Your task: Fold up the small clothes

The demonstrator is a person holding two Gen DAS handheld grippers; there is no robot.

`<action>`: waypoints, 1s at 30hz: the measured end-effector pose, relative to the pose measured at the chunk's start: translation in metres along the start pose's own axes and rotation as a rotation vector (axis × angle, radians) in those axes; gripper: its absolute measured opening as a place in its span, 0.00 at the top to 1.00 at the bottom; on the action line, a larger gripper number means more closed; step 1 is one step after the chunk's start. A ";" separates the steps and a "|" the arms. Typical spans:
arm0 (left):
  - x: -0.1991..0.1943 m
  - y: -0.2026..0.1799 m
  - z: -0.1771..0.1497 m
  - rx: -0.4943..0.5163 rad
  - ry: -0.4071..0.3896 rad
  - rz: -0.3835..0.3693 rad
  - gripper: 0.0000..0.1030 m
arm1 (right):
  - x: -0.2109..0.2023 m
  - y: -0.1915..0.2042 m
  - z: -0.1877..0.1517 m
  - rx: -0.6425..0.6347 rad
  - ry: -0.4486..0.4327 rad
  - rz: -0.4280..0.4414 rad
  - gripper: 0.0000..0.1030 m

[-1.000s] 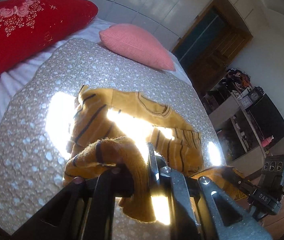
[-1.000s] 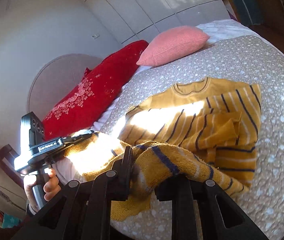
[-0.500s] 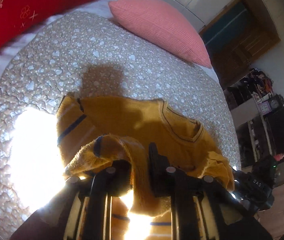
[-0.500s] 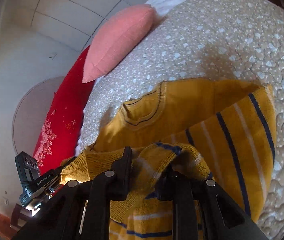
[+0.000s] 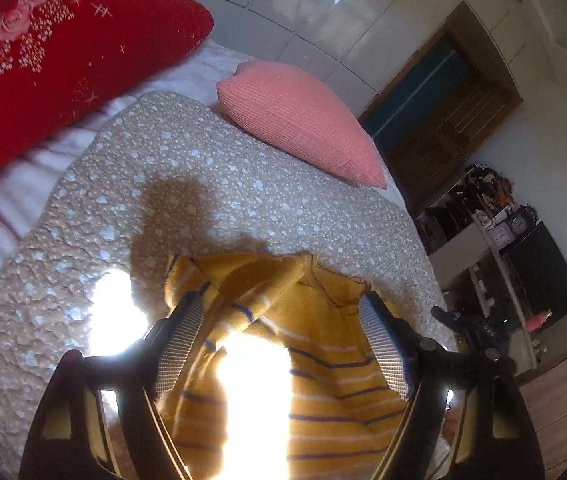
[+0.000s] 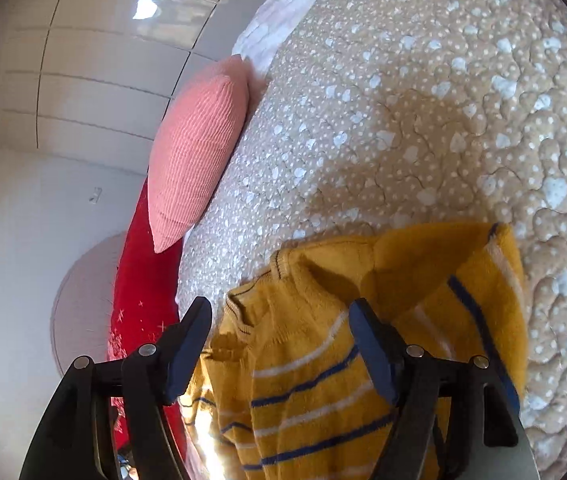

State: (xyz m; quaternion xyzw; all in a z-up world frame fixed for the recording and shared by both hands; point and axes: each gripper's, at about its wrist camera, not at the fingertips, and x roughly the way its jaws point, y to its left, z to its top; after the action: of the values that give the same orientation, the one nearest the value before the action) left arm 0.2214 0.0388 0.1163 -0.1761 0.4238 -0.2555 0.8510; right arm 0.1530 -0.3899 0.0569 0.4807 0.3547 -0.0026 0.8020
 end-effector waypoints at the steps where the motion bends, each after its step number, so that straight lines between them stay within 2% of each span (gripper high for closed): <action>1: -0.005 -0.001 -0.009 0.036 -0.004 0.041 0.22 | -0.004 0.007 -0.007 -0.035 0.008 -0.016 0.26; 4: -0.013 0.003 -0.040 0.104 0.005 0.120 0.22 | -0.010 0.025 -0.031 -0.115 0.049 -0.045 0.26; 7: -0.013 0.016 -0.073 0.107 0.014 0.140 0.22 | 0.002 0.045 -0.055 -0.151 0.131 -0.031 0.26; 10: -0.008 0.031 -0.093 0.112 0.004 0.159 0.23 | 0.020 0.073 -0.083 -0.233 0.198 -0.067 0.27; 12: 0.000 0.042 -0.103 0.111 0.020 0.160 0.44 | 0.039 0.094 -0.103 -0.319 0.225 -0.130 0.30; 13: 0.007 0.048 -0.106 0.108 0.047 0.158 0.80 | 0.050 0.105 -0.113 -0.362 0.235 -0.160 0.36; 14: 0.013 0.056 -0.108 0.092 0.073 0.142 0.94 | 0.061 0.114 -0.122 -0.395 0.250 -0.177 0.41; 18: 0.007 0.089 -0.110 -0.035 0.049 0.001 0.94 | 0.120 0.149 -0.149 -0.530 0.270 -0.279 0.46; 20: 0.003 0.093 -0.107 -0.049 0.043 -0.031 0.94 | 0.161 0.164 -0.157 -0.612 0.276 -0.351 0.50; 22: -0.004 0.093 -0.106 -0.022 0.017 0.019 0.95 | 0.197 0.177 -0.168 -0.668 0.302 -0.385 0.56; 23: -0.006 0.094 -0.105 -0.012 0.010 0.042 0.95 | 0.211 0.185 -0.173 -0.700 0.306 -0.399 0.57; 27: -0.013 0.117 -0.098 -0.097 -0.005 -0.010 0.94 | 0.261 0.214 -0.199 -0.836 0.364 -0.436 0.55; 28: -0.015 0.121 -0.096 -0.112 -0.011 -0.001 0.92 | 0.264 0.220 -0.202 -0.867 0.360 -0.458 0.54; 30: -0.022 0.126 -0.095 -0.131 -0.038 0.017 0.79 | 0.255 0.230 -0.200 -0.859 0.341 -0.421 0.54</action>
State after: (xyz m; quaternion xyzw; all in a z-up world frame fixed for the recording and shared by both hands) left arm 0.1690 0.1455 0.0100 -0.2327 0.4249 -0.2165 0.8476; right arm 0.3102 -0.0257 0.0311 0.0190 0.5389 0.0607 0.8400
